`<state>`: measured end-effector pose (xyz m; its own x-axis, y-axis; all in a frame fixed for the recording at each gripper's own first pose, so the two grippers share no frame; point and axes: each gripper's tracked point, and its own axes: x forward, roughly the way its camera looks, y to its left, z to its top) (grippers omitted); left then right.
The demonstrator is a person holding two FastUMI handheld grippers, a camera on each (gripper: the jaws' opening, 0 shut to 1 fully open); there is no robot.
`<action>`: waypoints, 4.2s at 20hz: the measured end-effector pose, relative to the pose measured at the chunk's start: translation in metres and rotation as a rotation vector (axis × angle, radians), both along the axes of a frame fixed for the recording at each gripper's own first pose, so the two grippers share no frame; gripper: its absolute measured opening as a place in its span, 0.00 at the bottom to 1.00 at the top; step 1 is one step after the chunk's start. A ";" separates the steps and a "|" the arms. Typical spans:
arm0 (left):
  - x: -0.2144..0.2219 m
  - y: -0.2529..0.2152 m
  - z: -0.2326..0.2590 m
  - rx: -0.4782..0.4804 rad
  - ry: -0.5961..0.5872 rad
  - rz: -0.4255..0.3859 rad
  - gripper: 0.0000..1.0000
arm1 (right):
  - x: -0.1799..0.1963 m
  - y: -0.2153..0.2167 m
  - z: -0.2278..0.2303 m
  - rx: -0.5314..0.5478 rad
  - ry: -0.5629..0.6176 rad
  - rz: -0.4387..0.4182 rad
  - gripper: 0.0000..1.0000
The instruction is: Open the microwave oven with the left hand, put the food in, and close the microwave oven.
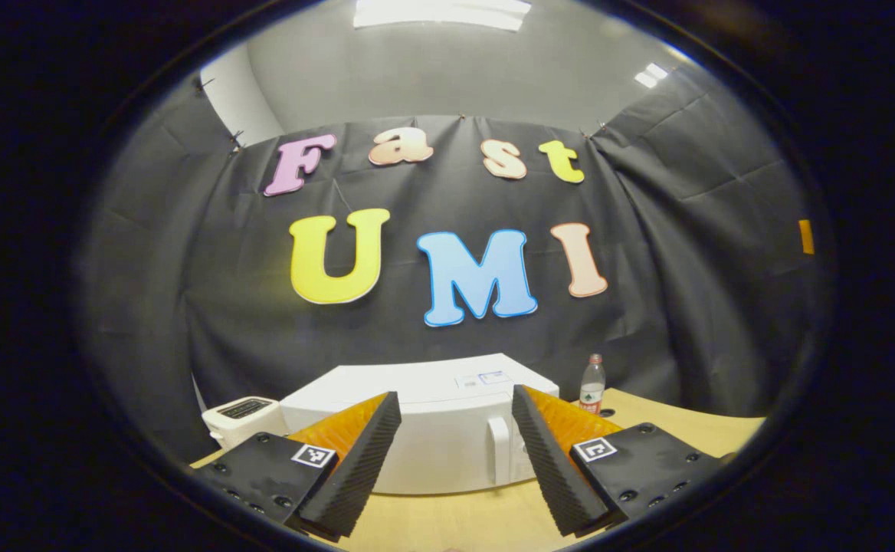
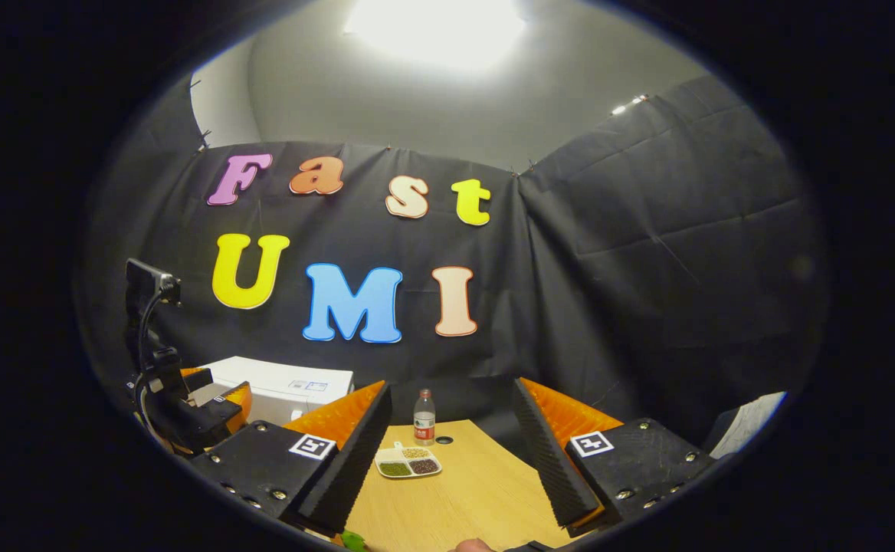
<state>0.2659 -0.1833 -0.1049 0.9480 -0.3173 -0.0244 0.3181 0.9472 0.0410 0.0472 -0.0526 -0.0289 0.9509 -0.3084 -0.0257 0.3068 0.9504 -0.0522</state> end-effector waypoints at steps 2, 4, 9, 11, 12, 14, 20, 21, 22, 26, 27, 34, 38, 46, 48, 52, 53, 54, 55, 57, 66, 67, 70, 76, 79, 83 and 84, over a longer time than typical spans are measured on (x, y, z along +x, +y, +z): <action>0.015 -0.011 -0.016 0.009 0.015 -0.022 0.97 | 0.002 -0.001 -0.004 -0.011 0.014 -0.027 0.95; 0.028 -0.021 -0.034 0.022 0.035 -0.044 0.97 | 0.001 -0.001 -0.007 -0.021 0.027 -0.053 0.95; 0.053 -0.046 -0.085 0.035 0.129 -0.085 1.00 | -0.002 -0.008 -0.013 -0.049 0.066 -0.121 0.96; 0.062 -0.055 -0.101 0.048 0.163 -0.094 0.97 | -0.007 -0.011 -0.015 -0.047 0.078 -0.149 0.95; 0.067 -0.060 -0.107 0.053 0.173 -0.099 0.97 | -0.010 -0.014 -0.016 -0.047 0.084 -0.164 0.95; 0.077 -0.067 -0.117 0.069 0.184 -0.104 0.97 | -0.016 -0.021 -0.019 -0.047 0.099 -0.198 0.95; 0.090 -0.093 -0.144 0.124 0.208 -0.137 0.93 | -0.030 -0.031 -0.022 -0.049 0.125 -0.262 0.95; 0.091 -0.096 -0.145 0.134 0.211 -0.136 0.80 | -0.033 -0.031 -0.022 -0.051 0.127 -0.269 0.95; 0.093 -0.097 -0.149 0.145 0.209 -0.131 0.72 | -0.036 -0.033 -0.022 -0.053 0.129 -0.275 0.95; 0.100 -0.100 -0.150 0.149 0.211 -0.114 0.65 | -0.044 -0.037 -0.022 -0.059 0.138 -0.293 0.96; 0.102 -0.097 -0.151 0.151 0.208 -0.100 0.67 | -0.046 -0.037 -0.023 -0.056 0.141 -0.293 0.95; 0.104 -0.096 -0.155 0.118 0.250 -0.091 0.39 | -0.054 -0.038 -0.021 -0.066 0.145 -0.296 0.95; 0.103 -0.093 -0.153 0.080 0.281 -0.103 0.23 | -0.060 -0.036 -0.025 -0.078 0.164 -0.285 0.95; 0.076 -0.085 -0.157 0.035 0.377 -0.078 0.14 | -0.058 -0.036 -0.011 -0.072 0.124 -0.233 0.95; 0.058 -0.075 -0.143 0.068 0.285 -0.097 0.13 | -0.056 -0.037 -0.008 -0.057 0.108 -0.213 0.95; 0.024 -0.055 -0.142 0.079 0.296 -0.121 0.12 | -0.054 -0.032 -0.007 -0.044 0.092 -0.139 0.95; 0.017 -0.050 -0.141 0.085 0.299 -0.121 0.12 | -0.054 -0.029 -0.005 -0.038 0.084 -0.118 0.95; 0.010 -0.045 -0.140 0.086 0.301 -0.117 0.13 | -0.055 -0.027 -0.006 -0.031 0.080 -0.097 0.95; 0.002 -0.039 -0.139 0.085 0.303 -0.110 0.12 | -0.056 -0.024 -0.006 -0.027 0.078 -0.076 0.92; -0.013 -0.026 -0.138 0.093 0.303 -0.091 0.12 | -0.058 -0.022 -0.005 -0.021 0.072 -0.034 0.95; -0.065 0.032 -0.134 0.151 0.340 -0.012 0.13 | -0.063 0.013 -0.002 0.028 0.048 0.215 0.95; -0.070 0.040 -0.132 0.152 0.343 -0.003 0.13 | -0.062 0.020 -0.004 0.035 0.047 0.248 0.95; -0.084 0.061 -0.132 0.152 0.351 0.026 0.13 | -0.061 0.037 -0.012 0.042 0.064 0.313 0.95; -0.104 0.102 -0.131 0.153 0.359 0.052 0.12 | -0.057 0.075 -0.007 0.053 0.058 0.381 0.95; -0.112 0.124 -0.130 0.157 0.361 0.047 0.12 | -0.054 0.094 0.002 0.079 0.039 0.384 0.95; -0.120 0.149 -0.130 0.153 0.366 0.026 0.12 | -0.051 0.123 -0.001 0.084 0.043 0.379 0.95; -0.122 0.155 -0.131 0.148 0.371 0.017 0.12 | -0.051 0.131 0.002 0.092 0.037 0.381 0.95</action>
